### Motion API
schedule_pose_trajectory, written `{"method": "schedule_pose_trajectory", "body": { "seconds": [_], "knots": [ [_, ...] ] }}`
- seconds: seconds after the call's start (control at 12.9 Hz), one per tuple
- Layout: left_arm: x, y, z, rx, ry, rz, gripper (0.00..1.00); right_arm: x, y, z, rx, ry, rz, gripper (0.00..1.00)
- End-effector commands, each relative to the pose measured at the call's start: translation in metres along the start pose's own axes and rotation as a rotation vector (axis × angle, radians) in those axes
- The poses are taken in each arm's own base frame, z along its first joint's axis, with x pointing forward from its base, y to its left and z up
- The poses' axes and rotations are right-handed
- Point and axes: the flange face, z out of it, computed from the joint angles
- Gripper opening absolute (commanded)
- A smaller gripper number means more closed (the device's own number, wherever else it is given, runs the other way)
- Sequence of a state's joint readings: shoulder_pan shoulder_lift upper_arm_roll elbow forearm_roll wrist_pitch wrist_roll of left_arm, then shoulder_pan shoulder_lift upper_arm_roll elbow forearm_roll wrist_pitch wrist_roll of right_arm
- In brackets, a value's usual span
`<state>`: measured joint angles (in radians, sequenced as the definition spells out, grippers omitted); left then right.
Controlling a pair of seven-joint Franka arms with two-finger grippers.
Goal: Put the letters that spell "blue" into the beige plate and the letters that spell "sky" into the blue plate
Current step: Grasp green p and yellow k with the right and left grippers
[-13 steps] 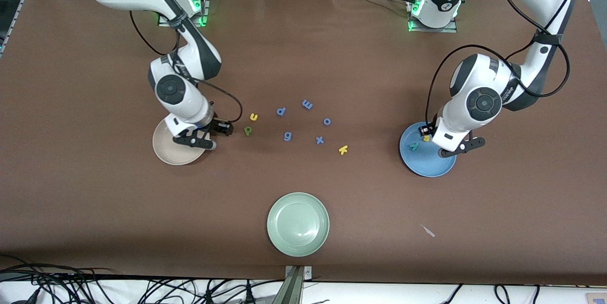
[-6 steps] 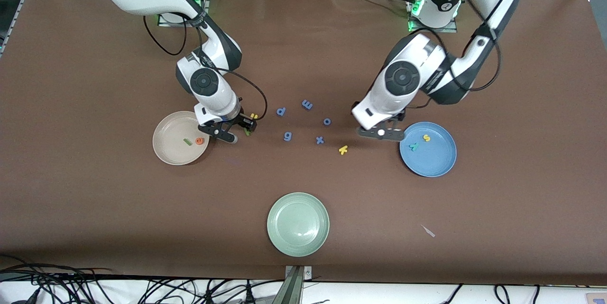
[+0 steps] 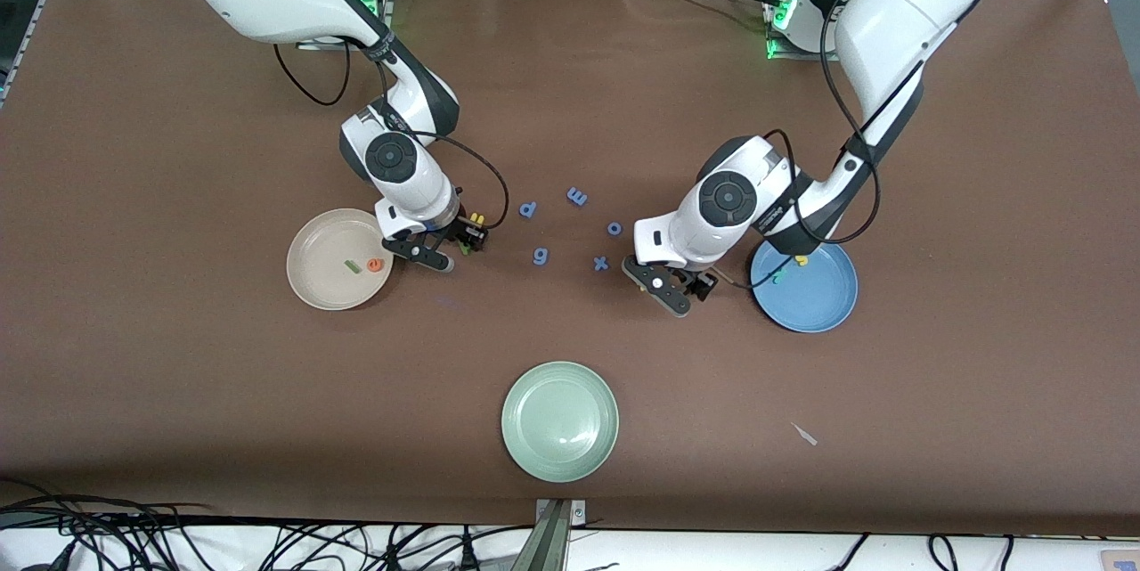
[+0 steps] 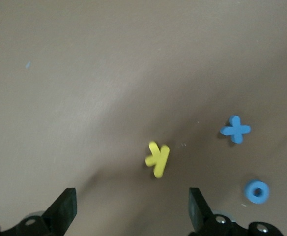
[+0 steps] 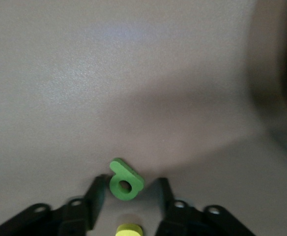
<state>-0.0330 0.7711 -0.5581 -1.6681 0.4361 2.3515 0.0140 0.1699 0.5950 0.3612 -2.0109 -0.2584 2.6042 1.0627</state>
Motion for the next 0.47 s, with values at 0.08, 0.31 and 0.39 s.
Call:
{"method": "schedule_pose_trajectory", "body": {
  "seconds": [0.08,0.31,0.39],
  "knots": [
    [0.018,0.038,0.022,0.107,0.037,0.248,1.0,0.002,-0.005,-0.002,0.003,0.014,-0.019,0.16],
    [0.014,0.04,0.038,0.105,0.018,0.278,1.0,0.022,0.004,-0.027,-0.048,0.032,-0.111,0.16],
    [0.014,0.04,0.038,0.105,0.018,0.278,1.0,0.033,0.008,-0.036,-0.079,0.027,-0.149,0.16]
  ]
}}
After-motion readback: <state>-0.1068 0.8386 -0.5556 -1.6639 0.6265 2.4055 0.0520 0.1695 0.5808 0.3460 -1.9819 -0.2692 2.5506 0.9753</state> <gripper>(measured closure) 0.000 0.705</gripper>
